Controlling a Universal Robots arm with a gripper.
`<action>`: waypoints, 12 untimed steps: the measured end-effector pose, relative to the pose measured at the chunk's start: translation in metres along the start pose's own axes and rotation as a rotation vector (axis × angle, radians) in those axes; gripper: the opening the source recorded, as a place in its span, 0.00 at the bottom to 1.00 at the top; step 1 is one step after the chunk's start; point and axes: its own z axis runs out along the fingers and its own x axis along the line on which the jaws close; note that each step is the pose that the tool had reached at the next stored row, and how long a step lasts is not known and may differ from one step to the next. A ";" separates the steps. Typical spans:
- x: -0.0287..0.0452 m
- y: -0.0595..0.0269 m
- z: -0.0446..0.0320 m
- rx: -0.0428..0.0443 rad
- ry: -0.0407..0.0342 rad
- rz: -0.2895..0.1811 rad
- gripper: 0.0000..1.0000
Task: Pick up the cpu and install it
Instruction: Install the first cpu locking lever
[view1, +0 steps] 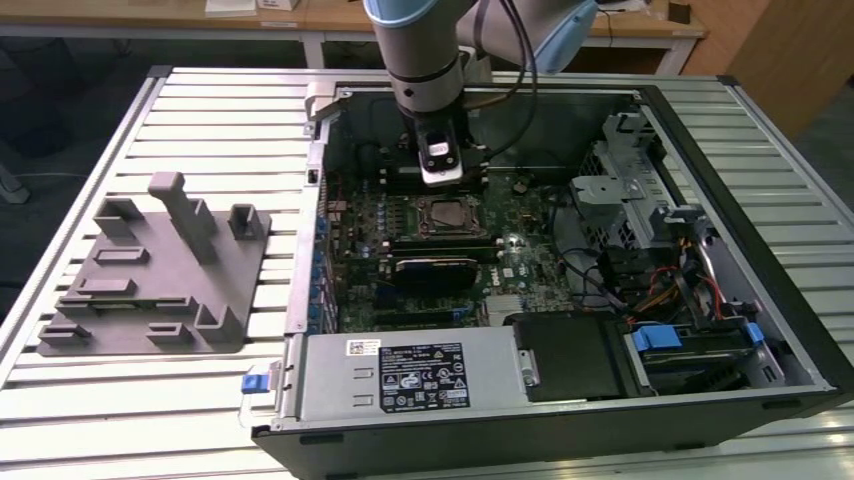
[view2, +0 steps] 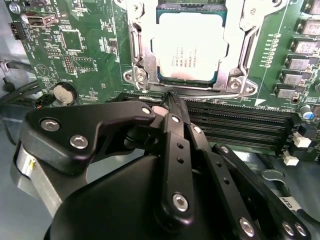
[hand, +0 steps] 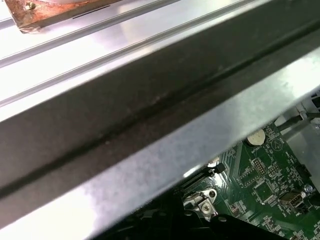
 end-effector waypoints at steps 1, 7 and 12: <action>0.0000 0.0000 0.0000 0.0001 -0.0001 0.000 0.11; 0.0000 0.0000 0.0002 0.0015 0.0031 -0.028 0.11; 0.0001 -0.0002 0.0009 0.0045 0.0094 -0.088 0.11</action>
